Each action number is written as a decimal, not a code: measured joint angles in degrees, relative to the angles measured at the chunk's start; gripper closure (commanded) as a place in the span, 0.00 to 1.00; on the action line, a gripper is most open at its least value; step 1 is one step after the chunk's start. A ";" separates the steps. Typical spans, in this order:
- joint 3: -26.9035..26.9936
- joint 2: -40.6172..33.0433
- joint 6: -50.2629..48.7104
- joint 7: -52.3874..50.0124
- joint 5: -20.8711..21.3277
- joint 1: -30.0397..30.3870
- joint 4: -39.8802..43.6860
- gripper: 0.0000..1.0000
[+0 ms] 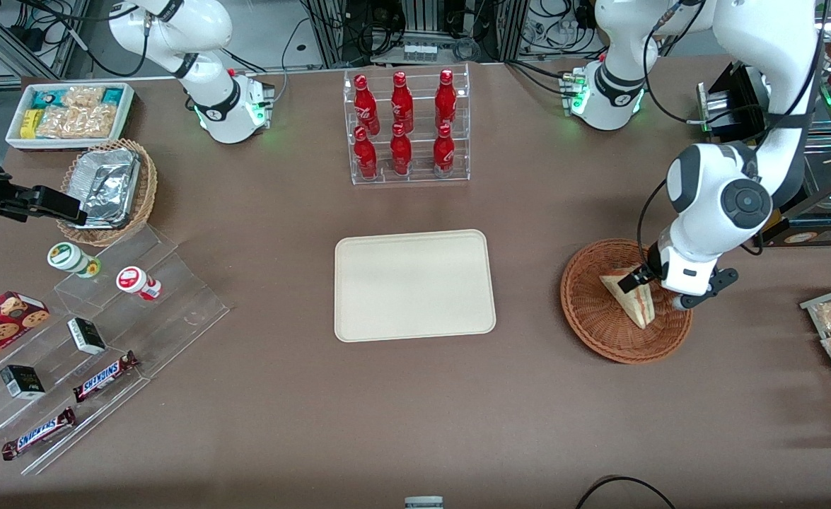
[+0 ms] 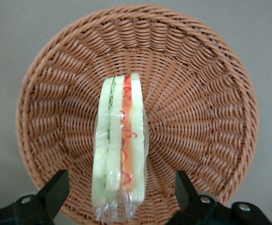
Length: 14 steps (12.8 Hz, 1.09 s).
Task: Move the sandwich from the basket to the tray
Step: 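Lower the left gripper and close it on the wrapped sandwich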
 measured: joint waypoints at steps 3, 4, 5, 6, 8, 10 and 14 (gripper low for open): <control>0.00 3.21 2.29 -0.22 0.00 0.00 -0.11 0.18; 0.00 3.70 2.43 -0.73 -0.04 0.00 -0.11 0.67; 0.00 3.95 2.43 -1.68 -0.04 -0.01 -0.11 0.99; -0.01 4.01 2.38 -2.20 -0.04 -0.07 -0.11 1.00; -0.04 3.93 1.64 -2.28 -0.02 -0.13 -0.07 1.00; -0.11 3.20 -1.10 -1.68 0.12 -0.18 0.60 1.00; -0.40 1.44 -15.49 4.17 0.17 -0.42 9.59 1.00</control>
